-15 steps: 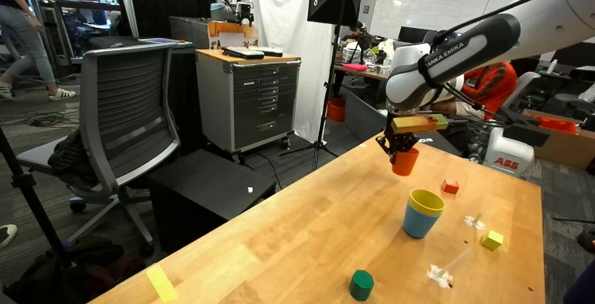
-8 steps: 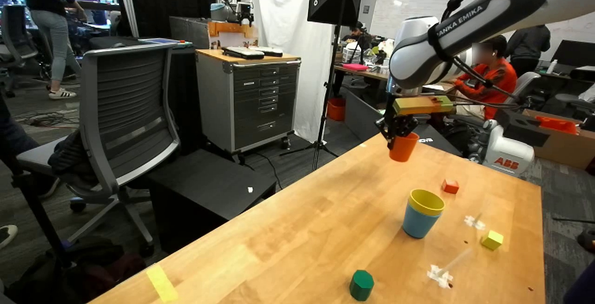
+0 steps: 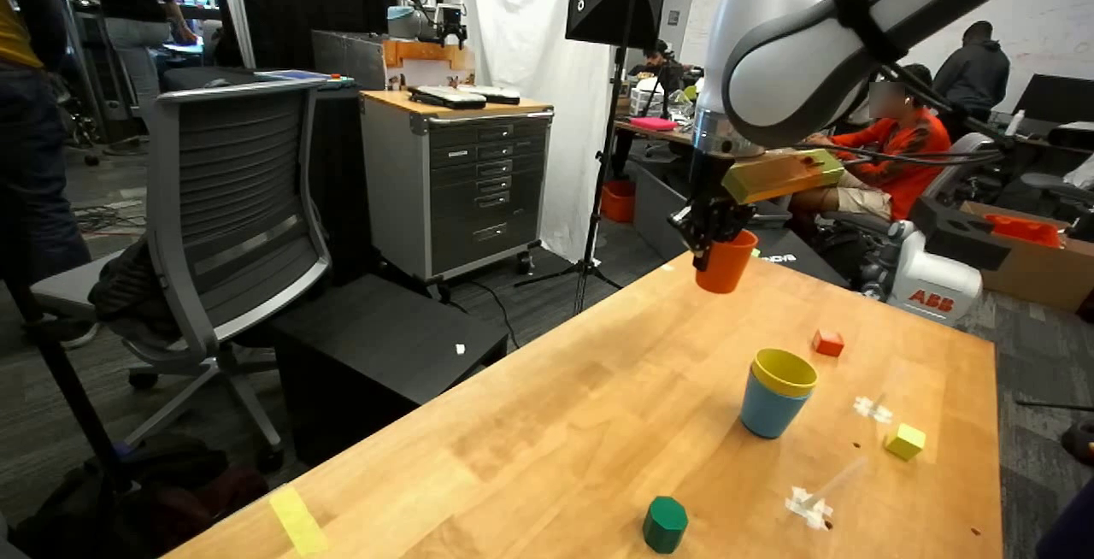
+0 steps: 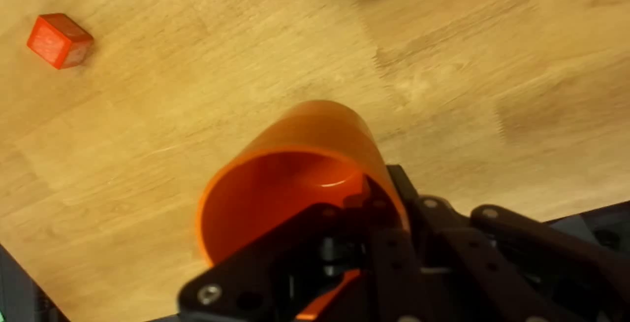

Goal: Stack the cups into the blue cup

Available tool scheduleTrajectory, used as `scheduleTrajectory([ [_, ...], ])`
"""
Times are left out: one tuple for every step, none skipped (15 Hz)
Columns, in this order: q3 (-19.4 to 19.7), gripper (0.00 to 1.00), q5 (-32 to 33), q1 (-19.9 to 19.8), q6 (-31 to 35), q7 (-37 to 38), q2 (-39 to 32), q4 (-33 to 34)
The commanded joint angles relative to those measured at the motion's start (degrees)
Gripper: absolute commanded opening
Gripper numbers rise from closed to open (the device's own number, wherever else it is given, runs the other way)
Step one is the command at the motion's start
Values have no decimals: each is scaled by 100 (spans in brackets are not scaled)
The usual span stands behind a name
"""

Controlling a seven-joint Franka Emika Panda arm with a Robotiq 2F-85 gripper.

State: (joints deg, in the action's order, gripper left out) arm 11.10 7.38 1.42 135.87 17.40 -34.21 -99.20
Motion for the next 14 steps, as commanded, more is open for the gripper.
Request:
scheduleTrajectory([
  [44, 1, 570, 360, 403, 91, 747, -1010],
  [48, 1, 716, 430, 442, 119, 827, -1141],
  [63, 1, 872, 490, 503, 152, 884, -1264],
  [76, 1, 1023, 532, 564, 192, 951, -1391],
  [95, 1, 1178, 560, 610, 228, 1000, -1506],
  [123, 1, 1341, 584, 661, 279, 1029, -1607],
  [148, 1, 1504, 588, 732, 312, 1047, -1698],
  [178, 1, 1665, 592, 816, 360, 1054, -1785],
  [226, 1, 1858, 612, 907, 417, 1038, -1860],
  [265, 1, 2042, 631, 996, 462, 1021, -1930],
  [322, 1, 2283, 677, 1112, 525, 1016, -2028],
  [373, 1, 2514, 720, 1226, 593, 1010, -2119],
  [443, 1, 2811, 794, 1370, 677, 1019, -2237],
  [511, 1, 3113, 868, 1493, 776, 1017, -2335],
])
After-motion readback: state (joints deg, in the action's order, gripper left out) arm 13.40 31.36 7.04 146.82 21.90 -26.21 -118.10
